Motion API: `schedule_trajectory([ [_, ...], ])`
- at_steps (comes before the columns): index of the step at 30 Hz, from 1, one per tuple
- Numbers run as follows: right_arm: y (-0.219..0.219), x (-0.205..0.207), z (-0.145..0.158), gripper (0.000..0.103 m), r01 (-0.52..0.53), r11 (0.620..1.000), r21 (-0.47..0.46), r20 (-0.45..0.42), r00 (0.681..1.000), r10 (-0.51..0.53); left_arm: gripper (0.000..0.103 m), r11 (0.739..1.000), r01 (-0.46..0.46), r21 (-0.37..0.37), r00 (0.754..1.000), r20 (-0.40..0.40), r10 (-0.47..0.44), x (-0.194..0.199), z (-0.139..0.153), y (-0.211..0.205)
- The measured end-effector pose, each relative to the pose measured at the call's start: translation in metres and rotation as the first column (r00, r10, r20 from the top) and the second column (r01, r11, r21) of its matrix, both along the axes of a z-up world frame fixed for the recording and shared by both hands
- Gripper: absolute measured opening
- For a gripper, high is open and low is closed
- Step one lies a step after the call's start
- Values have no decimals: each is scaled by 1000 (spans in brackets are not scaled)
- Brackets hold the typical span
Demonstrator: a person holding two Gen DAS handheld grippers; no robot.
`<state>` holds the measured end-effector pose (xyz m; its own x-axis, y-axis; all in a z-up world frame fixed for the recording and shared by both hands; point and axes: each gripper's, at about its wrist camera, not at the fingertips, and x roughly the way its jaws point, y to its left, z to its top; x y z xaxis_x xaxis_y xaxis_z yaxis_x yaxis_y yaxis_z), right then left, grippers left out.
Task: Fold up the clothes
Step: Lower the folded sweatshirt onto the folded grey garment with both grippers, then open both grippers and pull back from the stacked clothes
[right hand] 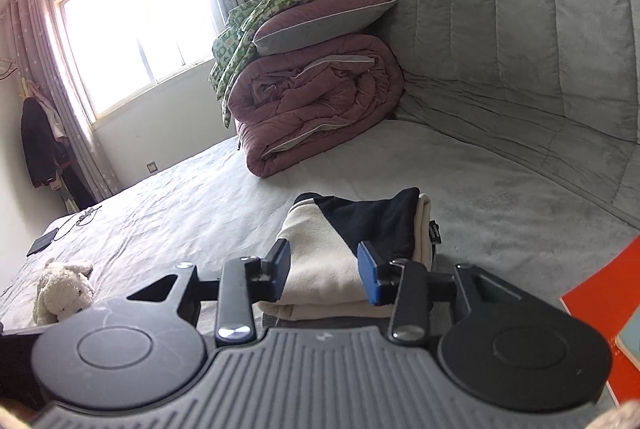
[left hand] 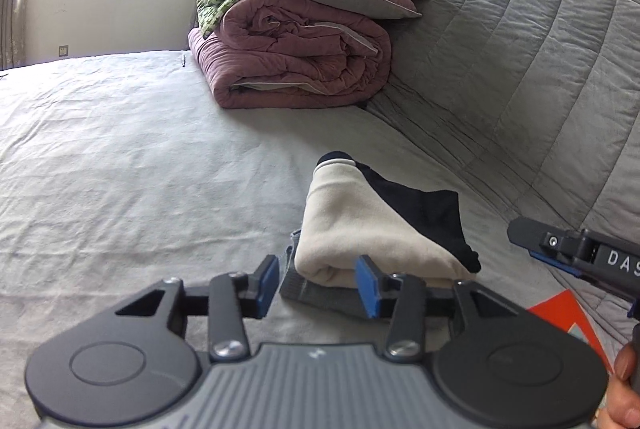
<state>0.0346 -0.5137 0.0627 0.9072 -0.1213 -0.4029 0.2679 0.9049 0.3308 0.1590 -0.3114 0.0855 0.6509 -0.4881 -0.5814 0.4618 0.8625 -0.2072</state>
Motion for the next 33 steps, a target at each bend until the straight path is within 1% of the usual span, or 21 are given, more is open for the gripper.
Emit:
schedule_trajectory([
  [1, 4, -7, 3, 45, 8, 1000, 2, -8, 1000, -8, 49, 1000, 2, 9, 1000, -11, -2, -6, 3, 2],
  [3, 12, -20, 8, 46, 24, 1000, 3, -20, 1000, -24, 54, 1000, 8, 18, 999, -34, -7, -17, 9, 5],
  [7, 22, -44, 11, 55, 63, 998, 17, -49, 997, -62, 64, 998, 18, 53, 998, -60, -15, -39, 14, 9],
  [9, 25, -55, 9, 61, 82, 996, 36, -69, 994, -80, 72, 997, 19, 73, 997, -74, -13, -48, 12, 12],
  [10, 27, -58, 6, 65, 92, 995, 43, -80, 993, -88, 73, 996, 15, 83, 997, -80, -9, -50, 11, 13],
  [11, 29, -62, 4, 71, 101, 994, 48, -91, 991, -96, 77, 996, 12, 93, 996, -87, -4, -53, 9, 14],
  [12, 31, -64, 0, 74, 107, 993, 46, -96, 990, -102, 81, 995, 9, 104, 996, -94, 1, -55, 7, 15],
  [14, 36, -67, -6, 84, 116, 992, 38, -105, 988, -112, 86, 990, 2, 141, 995, -101, 12, -59, 3, 14],
  [15, 38, -69, -10, 88, 121, 992, 35, -109, 987, -117, 90, 987, 0, 161, 995, -103, 16, -61, 2, 14],
  [16, 39, -69, -13, 95, 131, 990, 42, -124, 984, -125, 92, 984, -1, 180, 994, -105, 21, -63, 0, 13],
  [17, 39, -68, -14, 99, 144, 988, 56, -140, 981, -135, 94, 981, -5, 195, 994, -108, 27, -64, -2, 13],
  [19, 40, -70, -13, 102, 135, 989, 63, -142, 982, -125, 98, 977, -19, 213, 993, -109, 43, -68, -7, 13],
  [21, 43, -74, -10, 103, 120, 992, 39, -142, 983, -114, 102, 974, -30, 226, 993, -108, 55, -71, -11, 13],
  [23, 44, -77, -7, 103, 117, 993, -6, -143, 983, -116, 102, 971, -32, 238, 992, -107, 59, -75, -14, 12],
  [25, 39, -81, -7, 103, 140, 990, -16, -142, 980, -140, 102, 967, -23, 252, 992, -115, 54, -77, -15, 10],
  [28, 27, -83, -11, 103, 168, 984, 54, -162, 974, -158, 102, 964, -15, 264, 991, -122, 49, -79, -16, 5],
  [31, 22, -84, -13, 103, 176, 981, 79, -185, 970, -159, 102, 961, -6, 278, 992, -118, 41, -82, -16, 0],
  [33, 22, -85, -12, 103, 175, 982, 75, -192, 969, -158, 102, 958, 1, 286, 993, -114, 33, -84, -15, -3],
])
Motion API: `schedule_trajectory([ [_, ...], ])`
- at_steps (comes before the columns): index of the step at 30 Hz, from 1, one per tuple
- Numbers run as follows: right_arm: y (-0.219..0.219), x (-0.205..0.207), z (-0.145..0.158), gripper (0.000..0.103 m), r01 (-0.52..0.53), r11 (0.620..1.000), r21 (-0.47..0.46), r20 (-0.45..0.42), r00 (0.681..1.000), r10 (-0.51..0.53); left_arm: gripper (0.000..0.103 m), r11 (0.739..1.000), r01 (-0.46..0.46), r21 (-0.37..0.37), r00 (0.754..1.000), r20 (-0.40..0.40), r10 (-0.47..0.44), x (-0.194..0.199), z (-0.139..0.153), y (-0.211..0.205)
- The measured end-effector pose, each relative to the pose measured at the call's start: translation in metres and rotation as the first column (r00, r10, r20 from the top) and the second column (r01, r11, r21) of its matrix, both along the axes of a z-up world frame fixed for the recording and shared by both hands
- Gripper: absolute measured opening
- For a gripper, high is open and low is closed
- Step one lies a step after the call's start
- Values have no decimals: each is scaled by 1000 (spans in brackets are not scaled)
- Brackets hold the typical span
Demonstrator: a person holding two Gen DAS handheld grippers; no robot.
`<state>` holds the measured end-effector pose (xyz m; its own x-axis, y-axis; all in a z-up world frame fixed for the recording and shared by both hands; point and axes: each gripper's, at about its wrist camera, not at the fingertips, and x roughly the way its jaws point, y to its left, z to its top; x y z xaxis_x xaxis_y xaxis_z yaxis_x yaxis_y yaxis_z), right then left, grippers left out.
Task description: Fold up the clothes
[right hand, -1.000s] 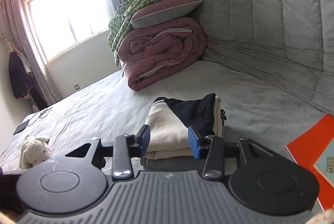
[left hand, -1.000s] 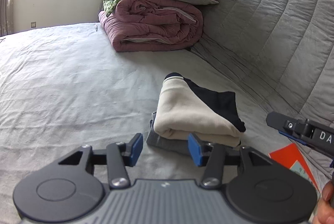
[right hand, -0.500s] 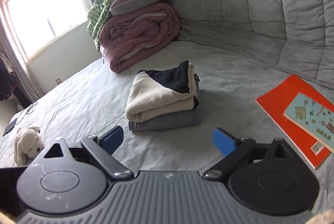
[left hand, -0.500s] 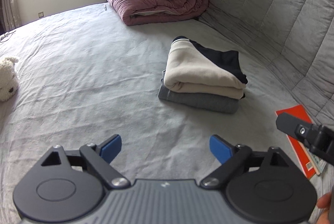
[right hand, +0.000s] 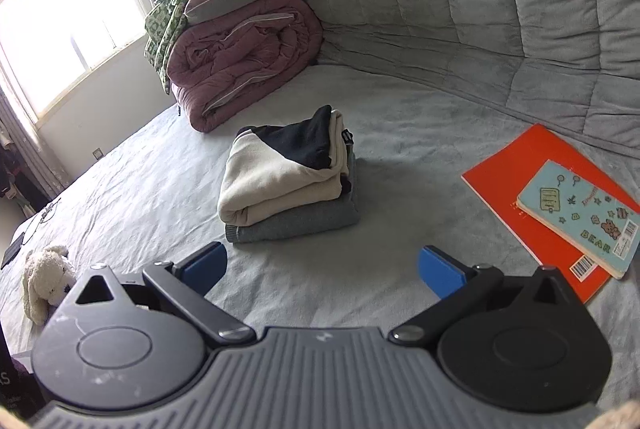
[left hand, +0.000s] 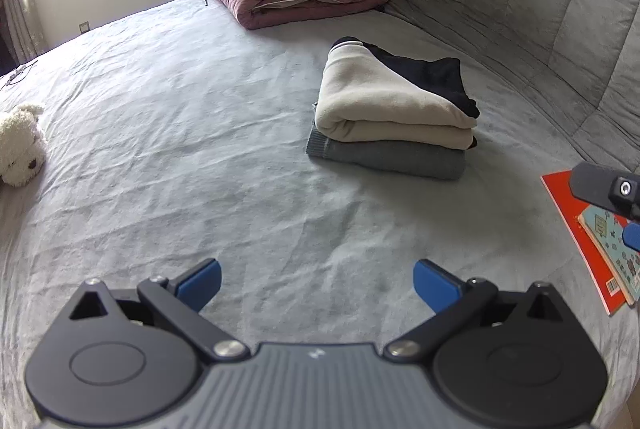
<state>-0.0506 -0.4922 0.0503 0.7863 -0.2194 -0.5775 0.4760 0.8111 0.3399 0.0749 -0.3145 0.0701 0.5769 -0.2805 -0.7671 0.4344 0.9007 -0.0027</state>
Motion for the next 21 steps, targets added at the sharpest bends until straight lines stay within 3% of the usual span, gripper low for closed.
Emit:
schedule_trajectory([
  [21, -5, -3, -4, 103, -19, 1000, 7, -42, 999, 19, 102, 999, 18, 27, 1000, -16, -17, -4, 1, -9],
])
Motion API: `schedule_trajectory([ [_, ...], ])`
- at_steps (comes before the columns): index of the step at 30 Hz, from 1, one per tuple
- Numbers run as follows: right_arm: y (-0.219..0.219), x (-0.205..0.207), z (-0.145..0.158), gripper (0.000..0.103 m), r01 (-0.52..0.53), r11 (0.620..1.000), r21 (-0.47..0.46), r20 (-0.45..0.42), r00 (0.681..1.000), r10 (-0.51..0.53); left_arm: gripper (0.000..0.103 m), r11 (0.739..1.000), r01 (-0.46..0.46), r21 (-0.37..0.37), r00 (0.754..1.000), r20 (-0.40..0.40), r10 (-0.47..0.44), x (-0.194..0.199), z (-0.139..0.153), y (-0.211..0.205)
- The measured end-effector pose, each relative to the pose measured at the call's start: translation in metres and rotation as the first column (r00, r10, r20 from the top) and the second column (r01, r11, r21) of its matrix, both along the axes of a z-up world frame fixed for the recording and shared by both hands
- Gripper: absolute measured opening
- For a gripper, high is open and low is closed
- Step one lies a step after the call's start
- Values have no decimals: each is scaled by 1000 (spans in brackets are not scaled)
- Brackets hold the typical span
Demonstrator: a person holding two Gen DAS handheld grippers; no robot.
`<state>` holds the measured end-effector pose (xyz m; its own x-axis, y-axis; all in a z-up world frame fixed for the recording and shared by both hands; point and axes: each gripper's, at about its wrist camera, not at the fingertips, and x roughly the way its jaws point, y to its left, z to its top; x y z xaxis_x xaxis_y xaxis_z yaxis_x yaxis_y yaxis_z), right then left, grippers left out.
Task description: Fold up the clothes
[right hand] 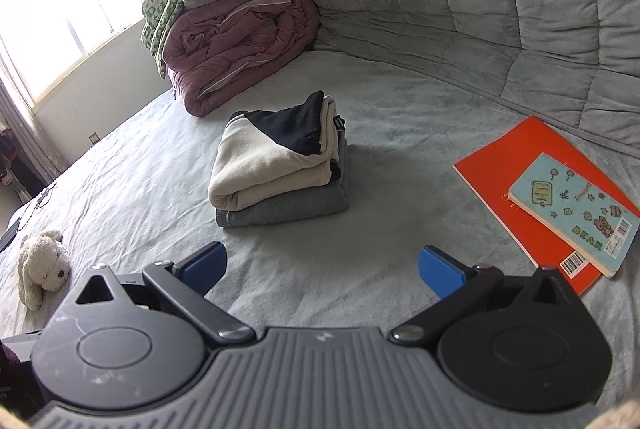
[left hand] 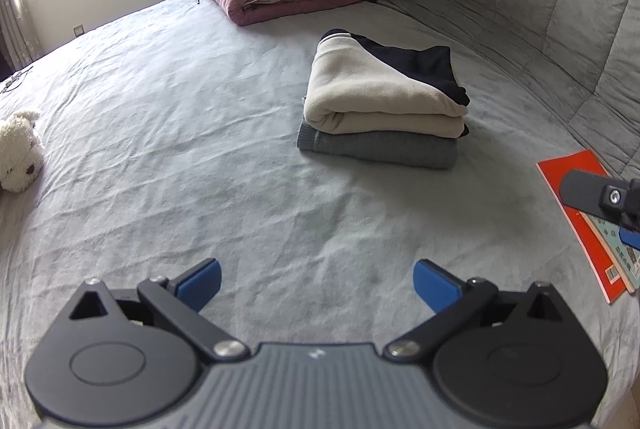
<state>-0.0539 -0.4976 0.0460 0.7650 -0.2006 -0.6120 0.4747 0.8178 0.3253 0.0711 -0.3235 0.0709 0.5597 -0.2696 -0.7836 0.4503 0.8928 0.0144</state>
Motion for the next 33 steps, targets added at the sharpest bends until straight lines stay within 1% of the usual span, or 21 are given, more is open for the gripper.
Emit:
schedule_trajectory([
  [7, 0, 1, 0, 103, -3, 1000, -1, -3, 1000, 3, 102, 1000, 10, 13, 1000, 6, -10, -1, 2, 1],
  [33, 3, 5, -2, 103, -18, 1000, -12, -20, 1000, 18, 102, 1000, 11, 15, 1000, 7, -11, -1, 7, 2],
])
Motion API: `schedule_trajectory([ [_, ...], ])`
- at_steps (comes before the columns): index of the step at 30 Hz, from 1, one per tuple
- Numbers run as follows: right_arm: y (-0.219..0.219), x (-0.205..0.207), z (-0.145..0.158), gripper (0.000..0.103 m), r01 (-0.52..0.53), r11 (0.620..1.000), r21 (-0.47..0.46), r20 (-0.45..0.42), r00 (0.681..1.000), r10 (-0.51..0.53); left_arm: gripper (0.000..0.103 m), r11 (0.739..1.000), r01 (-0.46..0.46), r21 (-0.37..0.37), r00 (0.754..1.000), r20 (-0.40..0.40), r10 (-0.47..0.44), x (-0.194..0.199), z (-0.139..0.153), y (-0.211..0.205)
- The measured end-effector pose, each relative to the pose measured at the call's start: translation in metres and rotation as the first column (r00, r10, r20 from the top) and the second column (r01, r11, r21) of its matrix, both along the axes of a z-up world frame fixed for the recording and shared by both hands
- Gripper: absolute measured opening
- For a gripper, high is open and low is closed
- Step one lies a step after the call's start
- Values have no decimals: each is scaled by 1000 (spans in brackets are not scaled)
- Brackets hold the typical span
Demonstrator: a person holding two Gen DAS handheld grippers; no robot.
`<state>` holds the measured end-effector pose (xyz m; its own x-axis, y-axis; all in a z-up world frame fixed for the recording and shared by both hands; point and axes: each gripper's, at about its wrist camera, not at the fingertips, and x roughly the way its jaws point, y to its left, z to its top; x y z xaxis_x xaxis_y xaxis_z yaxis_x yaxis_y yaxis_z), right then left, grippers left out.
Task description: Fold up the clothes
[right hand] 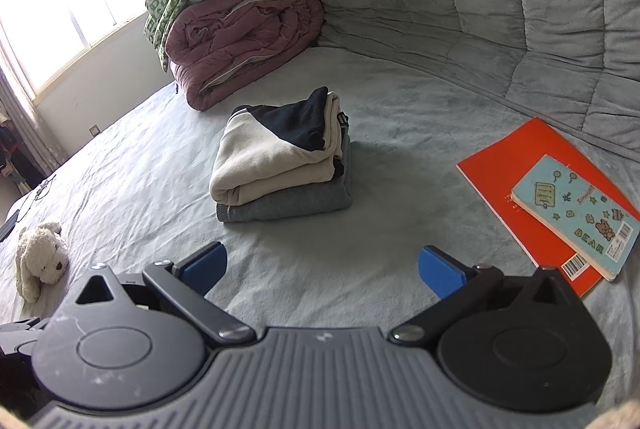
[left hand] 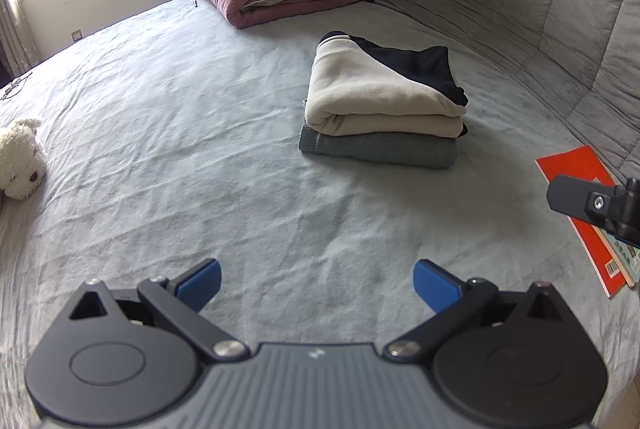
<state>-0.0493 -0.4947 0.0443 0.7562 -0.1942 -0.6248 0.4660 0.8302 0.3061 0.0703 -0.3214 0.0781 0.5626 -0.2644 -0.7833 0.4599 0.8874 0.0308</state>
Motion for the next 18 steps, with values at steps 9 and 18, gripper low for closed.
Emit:
schedule_trajectory([
  [9, 11, -1, 7, 103, -36, 997, -63, -19, 999, 34, 102, 1000, -13, -1, 1000, -3, 13, -2, -1, 6],
  [18, 30, -5, 18, 103, -77, 984, -162, -14, 997, 76, 102, 1000, -19, -17, 1000, -2, 19, -12, 3, 20],
])
